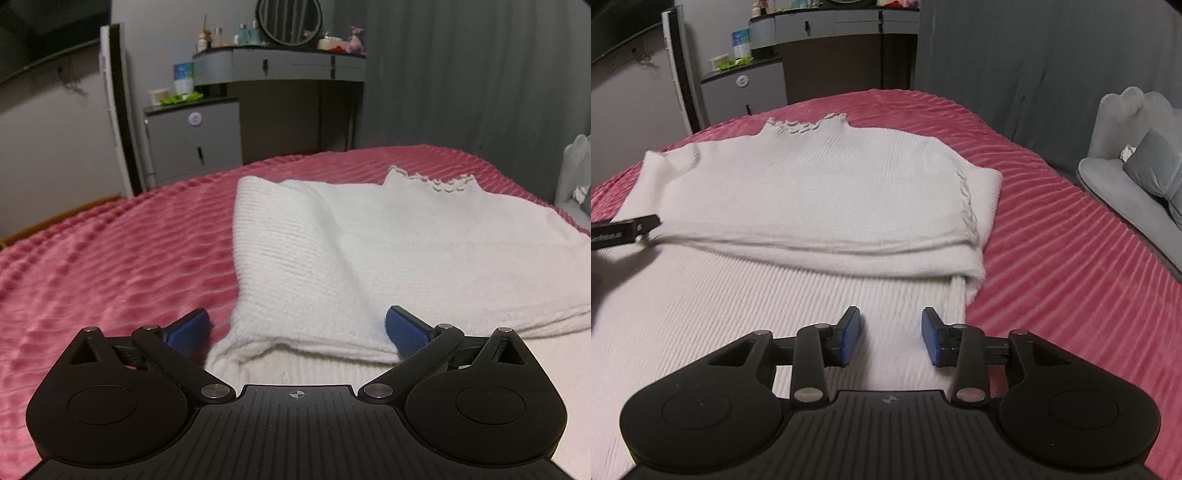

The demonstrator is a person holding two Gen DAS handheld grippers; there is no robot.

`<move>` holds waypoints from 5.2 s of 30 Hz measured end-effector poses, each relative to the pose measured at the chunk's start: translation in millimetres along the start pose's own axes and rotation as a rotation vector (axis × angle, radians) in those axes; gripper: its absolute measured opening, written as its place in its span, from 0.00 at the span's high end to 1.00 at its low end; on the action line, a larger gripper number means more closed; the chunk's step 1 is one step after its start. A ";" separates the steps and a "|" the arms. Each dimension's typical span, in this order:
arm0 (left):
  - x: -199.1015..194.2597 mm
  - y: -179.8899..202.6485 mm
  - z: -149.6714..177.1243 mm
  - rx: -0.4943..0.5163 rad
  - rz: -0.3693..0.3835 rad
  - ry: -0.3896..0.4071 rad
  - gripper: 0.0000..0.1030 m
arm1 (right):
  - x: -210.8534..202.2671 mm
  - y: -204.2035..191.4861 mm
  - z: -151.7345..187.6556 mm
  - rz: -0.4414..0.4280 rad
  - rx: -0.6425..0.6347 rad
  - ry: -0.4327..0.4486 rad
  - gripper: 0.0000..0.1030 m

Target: Fold small clothes

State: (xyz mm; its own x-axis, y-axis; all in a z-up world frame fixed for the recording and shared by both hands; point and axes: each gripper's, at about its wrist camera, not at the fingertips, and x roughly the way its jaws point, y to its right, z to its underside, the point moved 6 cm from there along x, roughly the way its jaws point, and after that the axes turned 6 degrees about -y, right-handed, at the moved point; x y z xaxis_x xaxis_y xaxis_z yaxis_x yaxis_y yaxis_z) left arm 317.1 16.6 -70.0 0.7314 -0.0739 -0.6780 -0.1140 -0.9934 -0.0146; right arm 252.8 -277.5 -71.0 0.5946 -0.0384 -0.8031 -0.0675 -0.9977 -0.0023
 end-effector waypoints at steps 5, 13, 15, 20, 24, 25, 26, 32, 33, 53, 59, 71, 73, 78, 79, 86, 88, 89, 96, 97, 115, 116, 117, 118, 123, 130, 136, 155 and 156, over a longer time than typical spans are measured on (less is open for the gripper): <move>-29.2 8.7 8.6 0.133 0.077 -0.075 0.00 | -34.4 11.3 29.7 0.005 0.050 -0.002 0.59; -84.3 -2.5 41.3 0.155 0.096 -0.202 0.00 | -83.6 25.9 107.8 -0.060 0.179 -0.058 0.58; -89.7 -7.0 50.7 0.112 0.102 -0.236 0.00 | -92.8 25.6 116.8 -0.101 0.214 -0.060 0.58; -102.8 -12.6 70.0 0.167 0.115 -0.287 0.00 | -101.9 19.6 130.3 -0.156 0.233 -0.080 0.65; -104.6 -26.1 87.4 0.163 0.110 -0.363 0.00 | -98.1 16.5 138.9 -0.181 0.255 -0.119 0.65; -104.0 -29.4 90.1 0.155 0.122 -0.376 0.00 | -97.9 16.0 139.9 -0.187 0.256 -0.127 0.64; -104.6 -32.4 93.8 0.154 0.135 -0.389 0.03 | -98.4 15.3 140.7 -0.194 0.249 -0.134 0.64; -103.2 -37.2 98.8 0.154 0.196 -0.410 0.16 | -95.9 11.5 148.1 -0.213 0.219 -0.169 0.70; -102.9 -36.6 97.6 0.161 0.205 -0.415 0.21 | -94.8 10.7 148.2 -0.218 0.214 -0.172 0.73; -110.4 -42.6 -13.8 -0.099 0.490 -0.317 0.91 | -100.9 15.6 46.6 -0.501 0.440 0.019 0.94; -75.1 -73.6 -48.5 -0.268 0.343 -0.243 0.84 | -65.7 29.2 -10.3 -0.414 0.556 0.113 0.92; -73.5 -49.8 36.1 -0.026 0.477 -0.458 0.51 | -68.9 27.6 45.7 -0.282 0.320 0.032 0.59; -74.1 -42.0 44.9 0.011 0.484 -0.484 0.52 | -66.8 29.6 56.1 -0.290 0.331 0.011 0.59; -76.1 -23.7 51.5 0.096 0.501 -0.507 0.68 | -64.8 26.0 45.9 -0.300 0.335 0.039 0.59; -73.0 -21.4 49.2 0.096 0.497 -0.513 0.72 | -63.6 26.0 41.5 -0.303 0.341 0.044 0.59; -71.1 -23.1 43.6 0.064 0.540 -0.523 0.90 | -41.8 27.9 26.2 -0.319 0.384 0.004 0.96; -74.8 -23.4 37.0 0.039 0.580 -0.510 0.91 | -41.3 28.2 24.7 -0.324 0.396 0.006 0.96; -77.3 -23.4 33.0 0.021 0.600 -0.501 0.91 | -43.0 28.0 23.7 -0.330 0.392 0.014 0.96; -91.6 -21.3 -23.7 -0.062 0.663 -0.337 0.91 | -59.5 32.1 1.6 -0.365 0.422 0.109 0.96; -92.3 -22.0 -31.4 -0.069 0.661 -0.311 0.91 | -60.4 33.0 -2.6 -0.365 0.428 0.117 0.96; -6.6 -52.2 -89.3 -0.218 0.380 -0.109 0.55 | -30.3 48.0 -91.2 -0.265 0.418 0.271 0.54; -4.9 -57.2 -84.0 -0.207 0.369 -0.105 0.52 | -26.8 46.9 -87.4 -0.244 0.382 0.258 0.54; -2.9 -59.3 -81.5 -0.196 0.371 -0.099 0.52 | -22.2 43.4 -84.2 -0.232 0.324 0.241 0.54; -0.1 -60.3 -78.8 -0.182 0.386 -0.096 0.51 | -17.3 39.9 -82.4 -0.227 0.282 0.228 0.54; 7.2 -50.6 -67.8 -0.081 0.434 -0.125 0.49 | 15.0 14.1 -81.5 -0.187 0.142 0.146 0.55; -3.1 -42.3 -78.7 -0.011 0.513 -0.070 0.33 | 52.6 -4.4 -98.3 -0.142 0.071 0.082 0.62; 2.8 -56.3 -84.0 -0.052 0.471 -0.052 0.30 | 51.5 -9.2 -108.3 -0.057 0.012 0.112 0.93; 67.3 -11.9 -91.4 -0.118 0.512 -0.192 0.37 | 55.6 33.9 -102.4 -0.121 0.246 0.122 0.85; 69.6 -12.6 -92.3 -0.147 0.528 -0.202 0.49 | 56.8 34.1 -103.6 -0.128 0.246 0.120 0.84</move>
State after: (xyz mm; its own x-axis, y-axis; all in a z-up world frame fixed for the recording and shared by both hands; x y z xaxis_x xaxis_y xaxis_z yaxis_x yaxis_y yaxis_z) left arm 431.5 15.9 -49.2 0.4564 -0.5586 -0.6926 -0.3237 -0.8293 0.4556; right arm 367.3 -319.5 -54.9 0.7005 0.0654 -0.7107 -0.1695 -0.9520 -0.2547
